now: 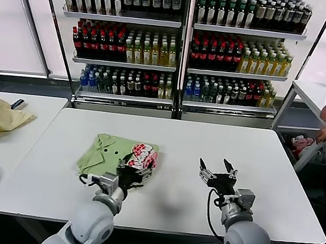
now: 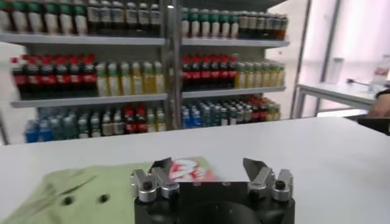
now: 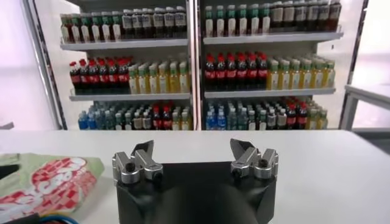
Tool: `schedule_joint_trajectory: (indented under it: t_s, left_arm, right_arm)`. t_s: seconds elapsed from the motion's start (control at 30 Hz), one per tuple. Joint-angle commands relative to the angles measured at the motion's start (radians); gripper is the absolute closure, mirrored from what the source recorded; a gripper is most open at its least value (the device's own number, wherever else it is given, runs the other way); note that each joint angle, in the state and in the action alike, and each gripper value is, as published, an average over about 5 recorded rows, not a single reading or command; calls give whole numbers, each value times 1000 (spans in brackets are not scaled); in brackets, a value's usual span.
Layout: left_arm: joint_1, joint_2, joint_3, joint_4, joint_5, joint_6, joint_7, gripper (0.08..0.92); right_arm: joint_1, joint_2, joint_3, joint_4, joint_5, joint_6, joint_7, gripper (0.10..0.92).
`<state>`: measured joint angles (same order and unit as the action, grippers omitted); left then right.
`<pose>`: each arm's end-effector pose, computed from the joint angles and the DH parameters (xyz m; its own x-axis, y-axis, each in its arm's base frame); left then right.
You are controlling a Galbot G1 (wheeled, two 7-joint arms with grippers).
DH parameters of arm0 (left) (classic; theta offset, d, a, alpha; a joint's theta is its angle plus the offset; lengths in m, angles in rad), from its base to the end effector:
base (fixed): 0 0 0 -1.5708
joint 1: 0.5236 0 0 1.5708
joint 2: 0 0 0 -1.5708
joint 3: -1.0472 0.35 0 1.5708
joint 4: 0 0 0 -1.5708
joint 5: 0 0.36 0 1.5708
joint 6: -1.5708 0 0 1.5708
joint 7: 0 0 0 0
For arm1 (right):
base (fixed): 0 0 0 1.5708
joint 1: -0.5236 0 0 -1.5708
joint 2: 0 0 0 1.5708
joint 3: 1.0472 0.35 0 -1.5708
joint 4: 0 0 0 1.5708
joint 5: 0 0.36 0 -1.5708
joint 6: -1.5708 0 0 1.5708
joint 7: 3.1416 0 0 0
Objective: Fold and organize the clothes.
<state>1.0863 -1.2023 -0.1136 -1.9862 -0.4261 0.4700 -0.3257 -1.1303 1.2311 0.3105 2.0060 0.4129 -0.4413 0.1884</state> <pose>0.2925 -0.0487 -0.2499 -0.9380 0.2188 0.2688 0.2242 0.9745 -0.0106 0.3005 -0.0010 -0.2357 -0.9648 -0.1822 0.1899 -0.1755 0.9831 0.0517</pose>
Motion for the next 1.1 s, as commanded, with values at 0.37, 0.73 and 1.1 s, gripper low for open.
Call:
schedule_joint_trajectory:
  t_s: [0.37,0.73,1.1]
  left_arm:
    - [280,-28,-286,-126,108,-100,-14,177]
    - [330,-37,-308,-132,111,-119,-13,177]
    - [352,-41,-314,-150,113,-120,-13,177]
  right_arm:
    - [297,349,-324,-438,-21,-5,176,203]
    - [306,422,-325,-560,-46,-11,199,203]
    - [310,427,-307,-596,-36,-7,206,261]
